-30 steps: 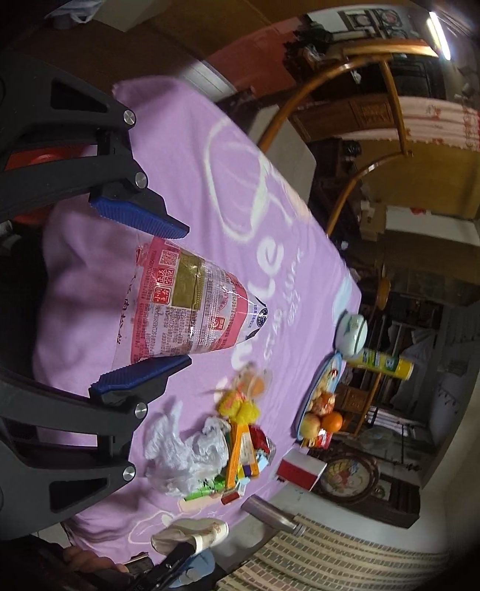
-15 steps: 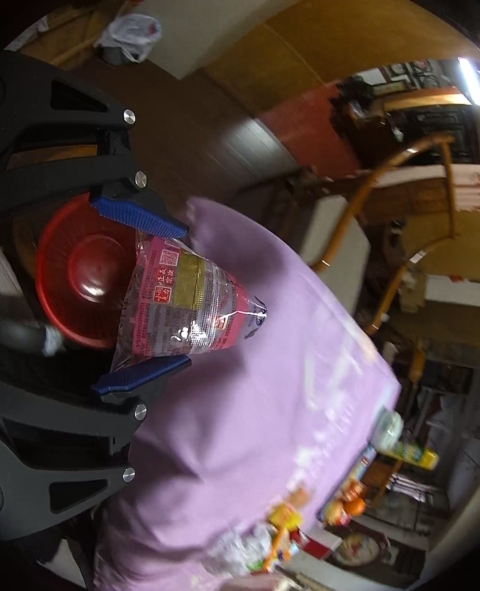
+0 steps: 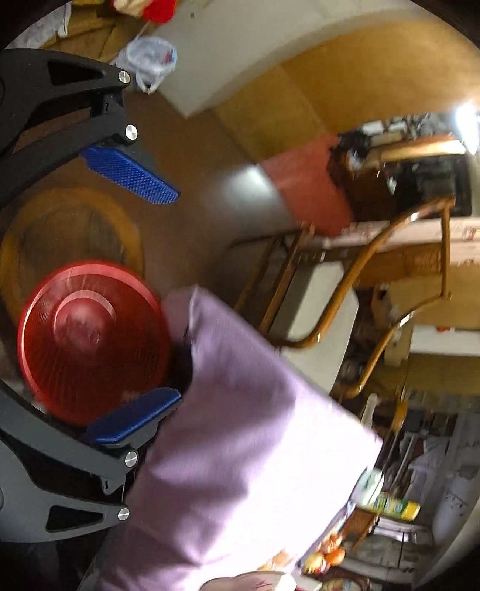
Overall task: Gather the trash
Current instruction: 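Carry both items to the red wastebasket and open both tools to drop them, then return the left tool to the table and reach for the white plastic bag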
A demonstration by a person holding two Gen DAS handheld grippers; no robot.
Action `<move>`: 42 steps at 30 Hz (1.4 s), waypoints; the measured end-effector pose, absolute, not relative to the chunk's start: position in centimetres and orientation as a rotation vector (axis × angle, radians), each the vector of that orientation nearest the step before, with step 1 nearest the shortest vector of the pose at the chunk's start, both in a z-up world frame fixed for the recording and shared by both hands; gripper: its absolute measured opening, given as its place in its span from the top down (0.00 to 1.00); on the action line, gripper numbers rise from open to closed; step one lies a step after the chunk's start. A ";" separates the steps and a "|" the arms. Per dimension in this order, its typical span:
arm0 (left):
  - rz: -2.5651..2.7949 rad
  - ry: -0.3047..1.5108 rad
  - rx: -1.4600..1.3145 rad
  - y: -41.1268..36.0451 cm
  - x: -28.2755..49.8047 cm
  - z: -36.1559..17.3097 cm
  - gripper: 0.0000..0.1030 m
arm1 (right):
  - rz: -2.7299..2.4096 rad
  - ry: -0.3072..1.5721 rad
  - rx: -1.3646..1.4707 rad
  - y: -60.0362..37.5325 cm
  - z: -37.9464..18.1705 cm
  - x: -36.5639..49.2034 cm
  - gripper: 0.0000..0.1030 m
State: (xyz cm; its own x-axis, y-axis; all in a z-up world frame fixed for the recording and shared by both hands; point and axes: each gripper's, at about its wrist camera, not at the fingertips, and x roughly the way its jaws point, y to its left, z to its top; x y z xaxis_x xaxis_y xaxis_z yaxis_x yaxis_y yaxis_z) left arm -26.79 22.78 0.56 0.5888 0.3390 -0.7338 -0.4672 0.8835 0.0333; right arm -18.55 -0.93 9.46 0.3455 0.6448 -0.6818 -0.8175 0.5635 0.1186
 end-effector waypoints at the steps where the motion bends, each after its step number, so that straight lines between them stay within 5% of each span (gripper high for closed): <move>1: 0.496 0.813 -0.168 23.3 -27.0 0.5 0.07 | 0.978 0.758 -0.272 -0.1 9.3 -18.9 0.17; 14: 0.593 0.812 -0.223 26.3 -28.2 -0.3 0.07 | 1.025 0.822 -0.329 6.3 6.8 -18.1 0.10; 42: 0.229 0.812 0.021 6.9 -21.2 4.8 0.07 | 0.605 0.606 0.016 -20.8 10.1 -15.3 0.06</move>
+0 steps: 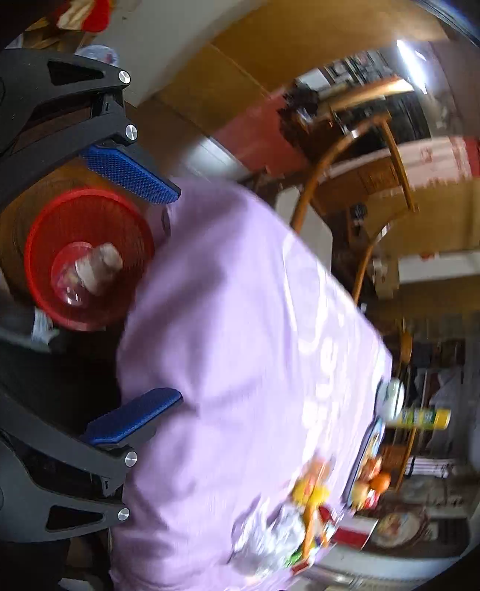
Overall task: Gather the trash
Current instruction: 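Return the left tool to the table and reach for the white plastic bag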
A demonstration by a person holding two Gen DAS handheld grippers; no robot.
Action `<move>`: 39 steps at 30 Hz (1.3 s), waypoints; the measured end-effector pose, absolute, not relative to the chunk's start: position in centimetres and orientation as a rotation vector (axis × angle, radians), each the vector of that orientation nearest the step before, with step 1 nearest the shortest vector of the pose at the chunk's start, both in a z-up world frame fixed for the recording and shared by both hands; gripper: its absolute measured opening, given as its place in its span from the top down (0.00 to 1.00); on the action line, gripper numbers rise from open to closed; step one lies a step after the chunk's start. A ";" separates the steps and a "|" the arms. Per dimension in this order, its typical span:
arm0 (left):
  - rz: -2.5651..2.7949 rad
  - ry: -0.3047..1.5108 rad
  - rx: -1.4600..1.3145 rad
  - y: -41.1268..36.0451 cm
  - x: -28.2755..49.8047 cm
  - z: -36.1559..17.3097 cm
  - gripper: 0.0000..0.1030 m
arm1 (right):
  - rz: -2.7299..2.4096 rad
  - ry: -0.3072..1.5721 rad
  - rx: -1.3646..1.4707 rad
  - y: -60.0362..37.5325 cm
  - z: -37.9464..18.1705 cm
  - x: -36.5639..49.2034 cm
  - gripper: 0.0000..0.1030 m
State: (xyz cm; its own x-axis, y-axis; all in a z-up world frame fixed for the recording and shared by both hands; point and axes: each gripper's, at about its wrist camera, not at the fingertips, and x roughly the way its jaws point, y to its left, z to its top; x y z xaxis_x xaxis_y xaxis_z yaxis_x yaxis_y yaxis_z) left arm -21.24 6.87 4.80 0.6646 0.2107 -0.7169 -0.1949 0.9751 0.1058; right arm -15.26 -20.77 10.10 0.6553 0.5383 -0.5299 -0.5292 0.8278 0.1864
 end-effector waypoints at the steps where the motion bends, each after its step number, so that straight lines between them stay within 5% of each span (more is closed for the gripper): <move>1: 0.210 0.816 0.029 5.9 -20.7 4.8 0.07 | 0.578 0.598 0.021 -21.6 9.9 -15.2 0.06; 14: -0.122 0.821 0.090 -8.5 -12.2 4.8 0.07 | 0.197 0.600 0.195 -36.6 6.3 -10.3 0.06; 26: -0.344 0.840 0.152 -17.2 -7.7 3.9 0.07 | 0.177 0.641 0.269 -39.2 4.8 -8.2 0.06; 39: -0.072 0.855 -0.015 -7.2 -6.9 3.3 0.07 | 0.201 0.670 0.306 -39.0 4.6 -7.9 0.06</move>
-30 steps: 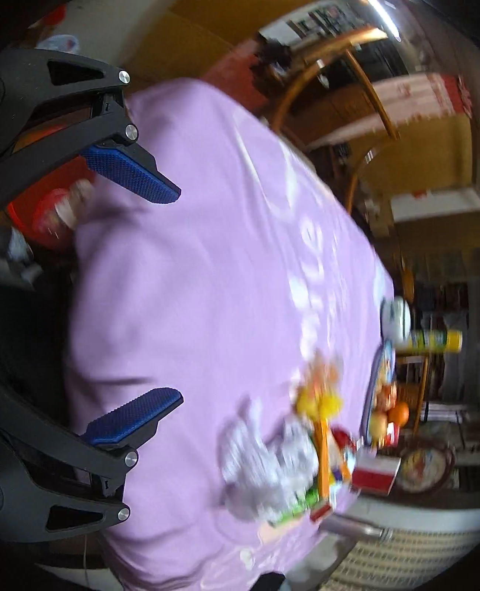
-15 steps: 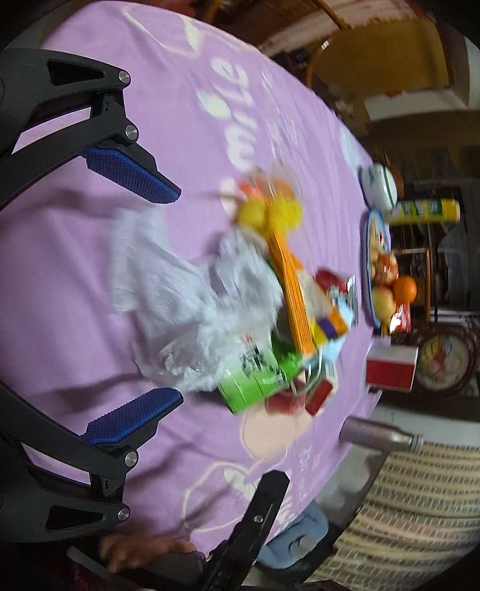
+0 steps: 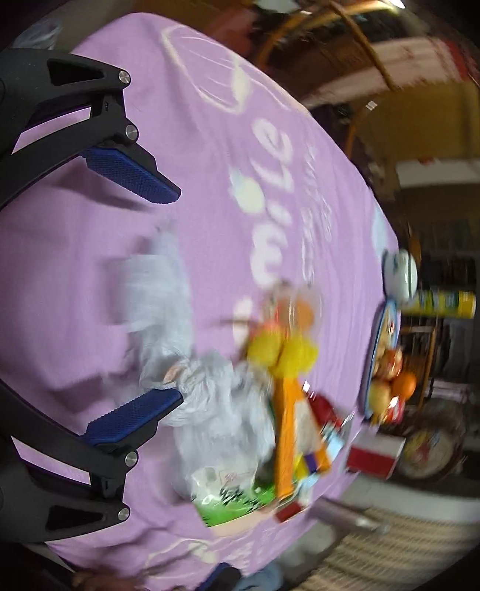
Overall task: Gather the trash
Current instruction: 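Return the left tool to the table and reach for the white plastic bag, then grasp the white plastic bag with the left tool while the right tool grasps the green tissue pack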
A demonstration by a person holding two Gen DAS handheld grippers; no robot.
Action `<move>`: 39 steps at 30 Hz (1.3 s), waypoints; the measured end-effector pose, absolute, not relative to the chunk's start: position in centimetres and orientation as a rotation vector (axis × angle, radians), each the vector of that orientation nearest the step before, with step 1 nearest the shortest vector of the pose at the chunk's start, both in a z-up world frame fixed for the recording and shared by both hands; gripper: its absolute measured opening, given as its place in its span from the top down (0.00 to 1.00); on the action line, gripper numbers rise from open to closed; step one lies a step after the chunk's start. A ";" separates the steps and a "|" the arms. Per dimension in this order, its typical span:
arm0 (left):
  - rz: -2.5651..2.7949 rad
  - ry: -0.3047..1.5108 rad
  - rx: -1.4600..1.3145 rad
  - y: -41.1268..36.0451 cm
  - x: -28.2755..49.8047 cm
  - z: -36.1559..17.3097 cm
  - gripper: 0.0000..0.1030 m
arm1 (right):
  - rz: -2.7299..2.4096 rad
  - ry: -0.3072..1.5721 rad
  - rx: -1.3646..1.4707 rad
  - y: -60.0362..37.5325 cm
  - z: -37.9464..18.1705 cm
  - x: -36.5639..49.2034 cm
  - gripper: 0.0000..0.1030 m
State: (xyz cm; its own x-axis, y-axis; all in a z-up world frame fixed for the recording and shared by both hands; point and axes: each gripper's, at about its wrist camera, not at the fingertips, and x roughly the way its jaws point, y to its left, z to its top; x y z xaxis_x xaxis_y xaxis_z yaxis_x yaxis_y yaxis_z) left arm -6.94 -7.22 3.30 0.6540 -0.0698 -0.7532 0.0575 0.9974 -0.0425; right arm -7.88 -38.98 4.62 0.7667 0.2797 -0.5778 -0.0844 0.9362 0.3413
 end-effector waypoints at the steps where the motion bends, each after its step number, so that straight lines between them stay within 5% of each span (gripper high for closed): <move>1: -0.072 0.854 -0.032 -6.9 -7.3 3.4 0.07 | 0.199 0.670 0.301 -38.9 4.6 -7.9 0.06; 16: -0.213 0.862 -0.015 -10.2 -9.1 1.7 0.07 | 0.194 0.687 0.247 -38.0 4.6 -7.7 0.06; 27: -0.254 0.838 -0.028 -11.2 -6.9 2.8 0.16 | 0.183 0.710 0.214 -37.4 4.5 -7.4 0.06; 29: -0.290 0.841 -0.032 -11.5 -6.9 2.7 0.26 | 0.185 0.724 0.182 -36.7 4.5 -7.2 0.06; 31: -0.321 0.832 -0.036 -11.3 -7.0 2.8 0.52 | 0.182 0.723 0.144 -35.8 4.7 -7.2 0.06; 33: -0.336 0.819 -0.069 -10.3 -7.2 3.2 0.59 | 0.222 0.732 0.126 -34.5 4.7 -7.2 0.06; 39: -0.254 0.769 -0.164 -5.1 -8.1 4.2 0.61 | 0.287 0.759 0.090 -31.3 4.6 -6.7 0.10</move>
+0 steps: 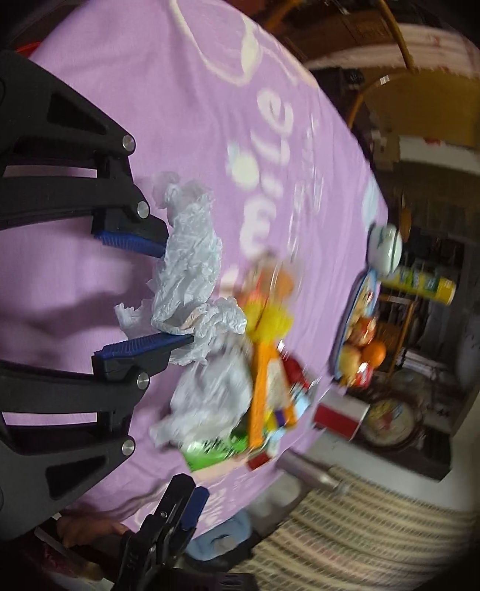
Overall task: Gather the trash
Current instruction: 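Grasp the white plastic bag with the left tool while the right tool grasps the green tissue pack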
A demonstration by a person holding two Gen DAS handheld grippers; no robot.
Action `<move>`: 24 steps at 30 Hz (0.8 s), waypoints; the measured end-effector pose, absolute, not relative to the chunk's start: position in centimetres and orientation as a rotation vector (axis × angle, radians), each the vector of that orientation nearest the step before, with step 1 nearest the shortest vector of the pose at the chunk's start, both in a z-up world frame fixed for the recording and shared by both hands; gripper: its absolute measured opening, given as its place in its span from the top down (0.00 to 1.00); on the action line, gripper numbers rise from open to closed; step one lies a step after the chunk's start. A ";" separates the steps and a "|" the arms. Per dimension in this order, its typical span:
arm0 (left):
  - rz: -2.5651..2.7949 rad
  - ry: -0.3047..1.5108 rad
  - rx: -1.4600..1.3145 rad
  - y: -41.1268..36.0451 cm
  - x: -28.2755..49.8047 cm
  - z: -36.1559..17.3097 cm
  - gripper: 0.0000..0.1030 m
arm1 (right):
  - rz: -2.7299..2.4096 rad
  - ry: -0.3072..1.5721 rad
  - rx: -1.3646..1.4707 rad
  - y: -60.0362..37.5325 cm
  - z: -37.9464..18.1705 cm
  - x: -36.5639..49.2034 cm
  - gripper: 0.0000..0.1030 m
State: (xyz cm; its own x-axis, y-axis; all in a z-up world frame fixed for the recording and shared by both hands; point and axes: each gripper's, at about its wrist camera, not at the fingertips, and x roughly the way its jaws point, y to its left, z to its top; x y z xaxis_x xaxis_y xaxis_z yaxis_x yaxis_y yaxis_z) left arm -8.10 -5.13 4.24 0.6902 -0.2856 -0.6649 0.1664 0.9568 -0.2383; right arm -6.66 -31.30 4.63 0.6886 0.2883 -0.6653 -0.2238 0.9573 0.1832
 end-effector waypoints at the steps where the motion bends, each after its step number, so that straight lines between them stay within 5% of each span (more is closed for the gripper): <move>1: -0.235 0.762 -0.175 -4.2 -8.3 4.3 0.61 | 0.282 0.763 0.080 -30.9 4.6 -6.4 0.11; 8: -0.203 0.759 -0.203 -2.0 -8.9 3.8 0.61 | 0.238 0.858 0.029 -29.0 3.2 -3.4 0.19; 15: -0.217 0.777 -0.191 -2.8 -9.1 3.1 0.61 | 0.274 0.797 -0.022 -28.5 3.8 -4.7 0.52; 23: -0.226 0.777 -0.174 -3.3 -9.4 3.3 0.61 | 0.213 0.762 0.009 -32.6 5.0 -6.6 0.57; 24: -0.227 0.776 -0.173 -3.3 -9.5 3.3 0.61 | 0.197 0.744 0.026 -33.7 5.7 -7.1 0.70</move>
